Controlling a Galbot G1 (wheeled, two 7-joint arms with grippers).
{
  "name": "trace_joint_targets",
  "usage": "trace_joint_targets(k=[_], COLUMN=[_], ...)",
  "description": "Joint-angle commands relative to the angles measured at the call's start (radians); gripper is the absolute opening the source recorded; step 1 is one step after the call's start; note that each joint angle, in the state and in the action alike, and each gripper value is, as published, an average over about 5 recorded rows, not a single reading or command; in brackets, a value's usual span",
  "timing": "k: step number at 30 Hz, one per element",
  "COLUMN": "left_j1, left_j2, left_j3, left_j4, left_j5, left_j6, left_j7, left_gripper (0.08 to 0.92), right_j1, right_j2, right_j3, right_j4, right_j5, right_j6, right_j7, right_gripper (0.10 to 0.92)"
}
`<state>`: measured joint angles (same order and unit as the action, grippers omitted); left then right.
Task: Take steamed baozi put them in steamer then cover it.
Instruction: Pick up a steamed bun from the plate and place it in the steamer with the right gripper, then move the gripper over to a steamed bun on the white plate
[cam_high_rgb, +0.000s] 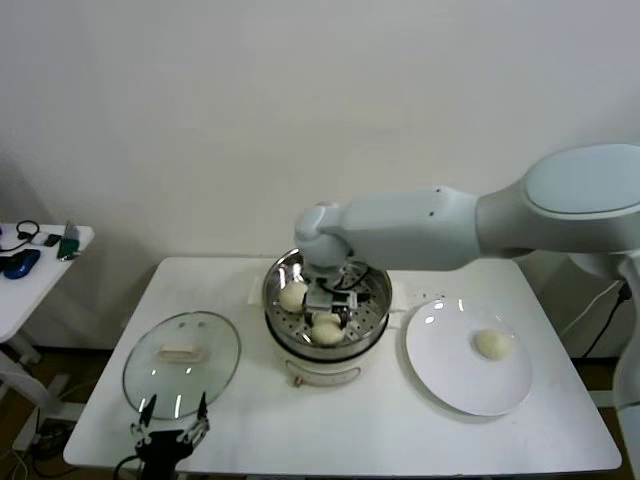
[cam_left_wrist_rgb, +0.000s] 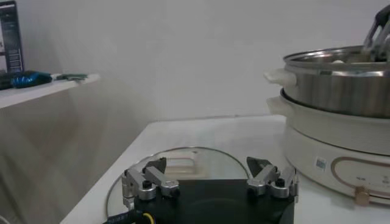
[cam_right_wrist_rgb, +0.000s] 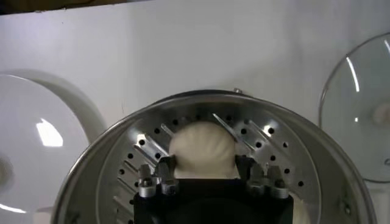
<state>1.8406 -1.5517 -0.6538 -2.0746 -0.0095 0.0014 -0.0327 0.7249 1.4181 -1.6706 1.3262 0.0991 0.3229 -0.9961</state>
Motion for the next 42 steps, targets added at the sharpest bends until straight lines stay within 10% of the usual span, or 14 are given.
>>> trace_joint_targets(k=[1, 15, 26, 42], left_j1=[0.001, 0.018, 0.005, -0.002], left_j2=[0.0, 0.016, 0.018, -0.002], left_j3=[0.0, 0.006, 0.024, 0.008], left_j4=[0.001, -0.02, -0.015, 0.021], left_j5=[-0.002, 0.0, 0.008, 0.021], left_j6=[0.0, -0.001, 0.004, 0.009], left_j7=[0.0, 0.0, 0.005, 0.006], left_gripper=[0.823, 0.823, 0.823, 0.823], right_j1=[0.0, 0.534, 0.219, -0.375], right_j2=[0.016, -0.482, -0.858, -0.748], right_j3=[0.022, -0.359, -0.327, 0.164], right_j4=[-0.071, 0.017, 0.102, -0.257], right_j5=[-0.008, 0.55, 0.313, 0.077], right_j6=[0.033, -0.161, -0.525, -0.475], right_j7=[0.021, -0.144, 0.056, 0.075], right_gripper=[0.723, 0.823, 0.823, 0.823])
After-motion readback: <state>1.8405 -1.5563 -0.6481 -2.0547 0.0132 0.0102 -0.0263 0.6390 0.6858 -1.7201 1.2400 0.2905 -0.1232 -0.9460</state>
